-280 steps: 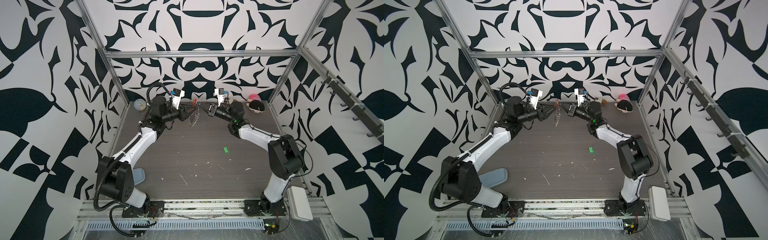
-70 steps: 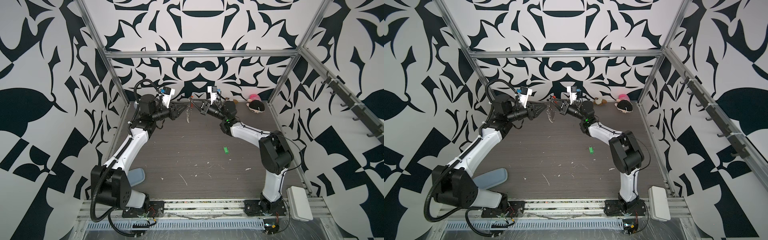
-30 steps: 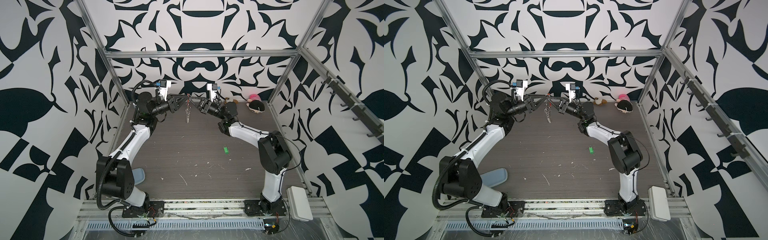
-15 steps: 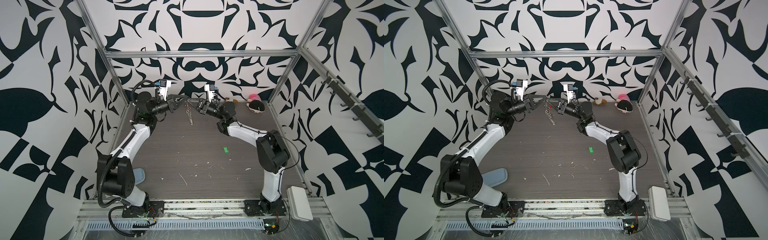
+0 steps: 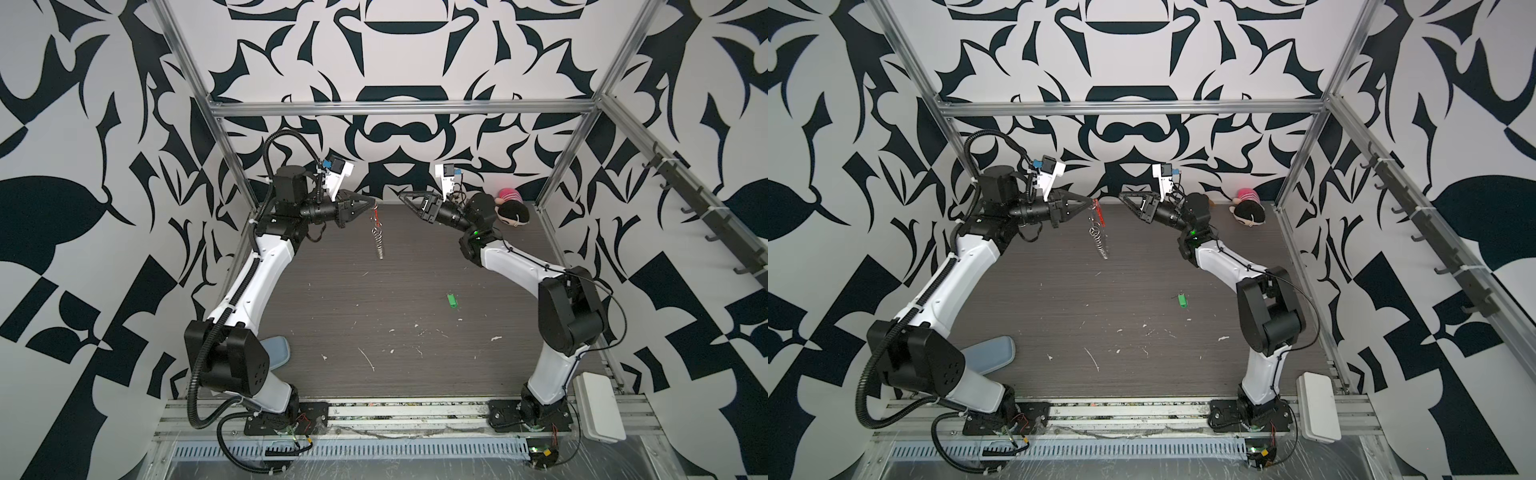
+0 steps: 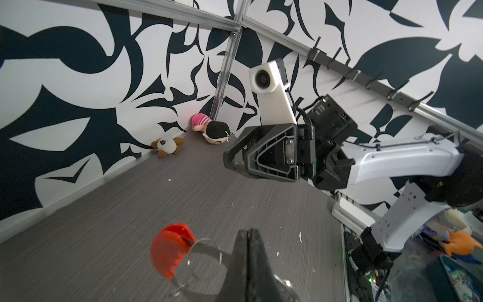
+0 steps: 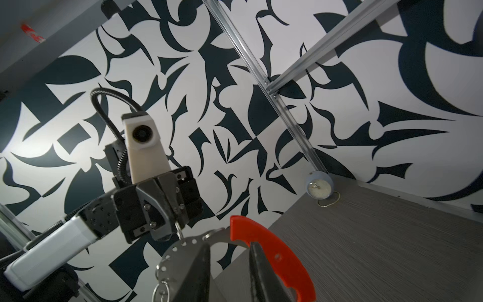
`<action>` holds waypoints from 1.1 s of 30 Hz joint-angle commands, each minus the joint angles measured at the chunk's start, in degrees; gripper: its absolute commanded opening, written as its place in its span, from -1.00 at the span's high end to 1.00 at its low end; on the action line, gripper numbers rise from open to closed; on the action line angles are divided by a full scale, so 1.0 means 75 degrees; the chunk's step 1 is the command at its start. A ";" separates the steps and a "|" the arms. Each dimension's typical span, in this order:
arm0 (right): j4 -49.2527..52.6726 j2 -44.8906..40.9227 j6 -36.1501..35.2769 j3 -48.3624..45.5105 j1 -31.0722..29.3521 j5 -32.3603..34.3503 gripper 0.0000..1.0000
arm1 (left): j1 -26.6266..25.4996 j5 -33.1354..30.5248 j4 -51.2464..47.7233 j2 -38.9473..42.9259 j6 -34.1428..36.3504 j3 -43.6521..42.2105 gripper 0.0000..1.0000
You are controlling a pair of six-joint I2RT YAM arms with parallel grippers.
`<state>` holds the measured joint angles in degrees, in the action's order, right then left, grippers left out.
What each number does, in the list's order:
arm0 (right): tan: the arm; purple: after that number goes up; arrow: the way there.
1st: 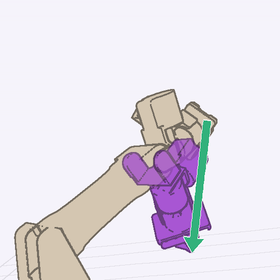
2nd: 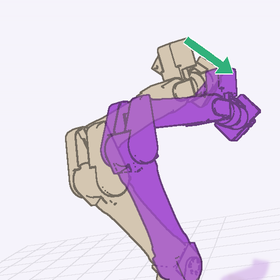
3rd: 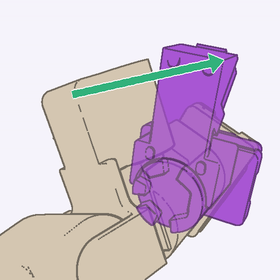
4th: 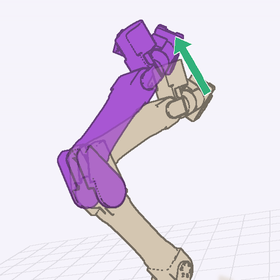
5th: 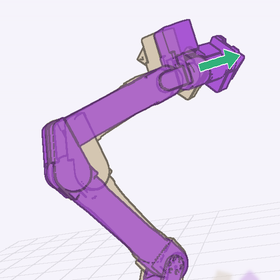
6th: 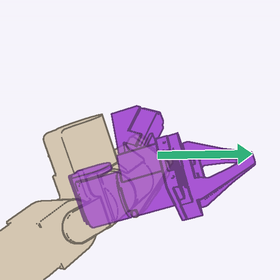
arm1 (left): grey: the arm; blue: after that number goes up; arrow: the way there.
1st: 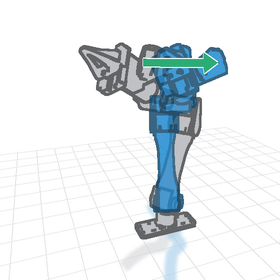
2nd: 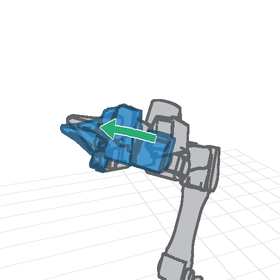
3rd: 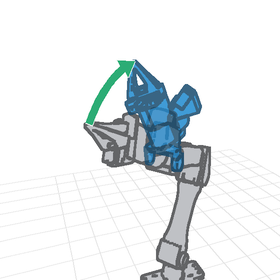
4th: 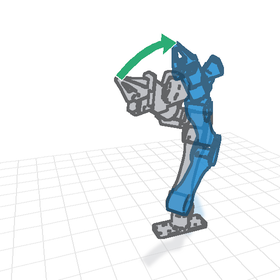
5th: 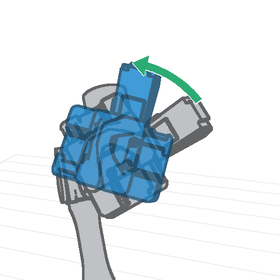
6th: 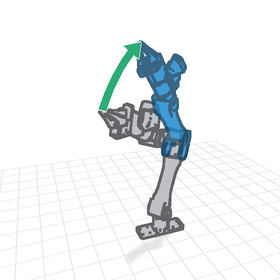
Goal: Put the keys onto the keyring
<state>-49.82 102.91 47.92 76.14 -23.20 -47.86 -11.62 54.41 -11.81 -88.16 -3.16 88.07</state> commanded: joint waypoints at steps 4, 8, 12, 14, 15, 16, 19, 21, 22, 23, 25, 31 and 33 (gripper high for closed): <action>0.1473 -0.0429 -0.1753 0.0342 -0.0590 -0.0450 0.40 | -0.0021 0.0414 -0.1040 -0.0078 0.0732 0.0191 1.00; 0.1065 -0.0243 -0.1454 0.0471 -0.0796 -0.0501 0.39 | -0.0021 0.0520 -0.0324 -0.0047 0.0199 -0.0009 1.00; 0.0303 -0.0030 -0.0799 0.0554 -0.0854 -0.0546 0.39 | -0.0026 0.0564 0.0183 -0.0030 -0.0161 -0.0159 1.00; 0.0093 0.0076 -0.0587 0.0631 -0.0853 -0.0552 0.40 | -0.0032 0.0609 0.0325 -0.0011 -0.0260 -0.0232 1.00; 0.0047 0.0100 -0.0556 0.0659 -0.0861 -0.0555 0.40 | -0.0032 0.0620 0.0361 -0.0007 -0.0293 -0.0245 1.00; 0.0034 0.0116 -0.0537 0.0684 -0.0857 -0.0548 0.41 | -0.0033 0.0624 0.0399 0.0006 -0.0319 -0.0282 1.00; -0.0028 0.0164 -0.0490 0.0752 -0.0860 -0.0499 0.47 | -0.0026 0.0655 0.0574 0.0053 -0.0398 -0.0439 1.00; -0.0230 0.0214 -0.0333 0.0749 -0.0861 -0.0484 0.48 | -0.0033 0.0700 0.0699 0.0076 -0.0503 -0.0519 1.00; -0.0349 0.0232 -0.0236 0.0770 -0.0856 -0.0478 0.49 | -0.0033 0.0731 0.0787 0.0083 -0.0569 -0.0565 1.00; -0.0458 0.0264 -0.0154 0.0770 -0.0855 -0.0468 0.50 | -0.0029 0.0745 0.0908 0.0093 -0.0659 -0.0624 1.00; -0.0623 0.0302 0.0008 0.0780 -0.0861 -0.0460 0.51 | -0.0027 0.0752 0.1176 0.0148 -0.0843 -0.0769 1.00; -0.0764 0.0347 0.0126 0.0793 -0.0932 -0.0462 0.57 | -0.0033 0.0749 0.1612 0.0283 -0.1139 -0.1025 1.00; -0.0763 0.0353 0.0126 0.0762 -0.0940 -0.0469 0.58 | -0.0033 0.0755 0.1759 0.0320 -0.1255 -0.1055 1.00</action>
<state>-51.44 106.21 48.05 79.57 -29.89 -51.22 -11.66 58.30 -2.98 -88.42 -10.55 80.31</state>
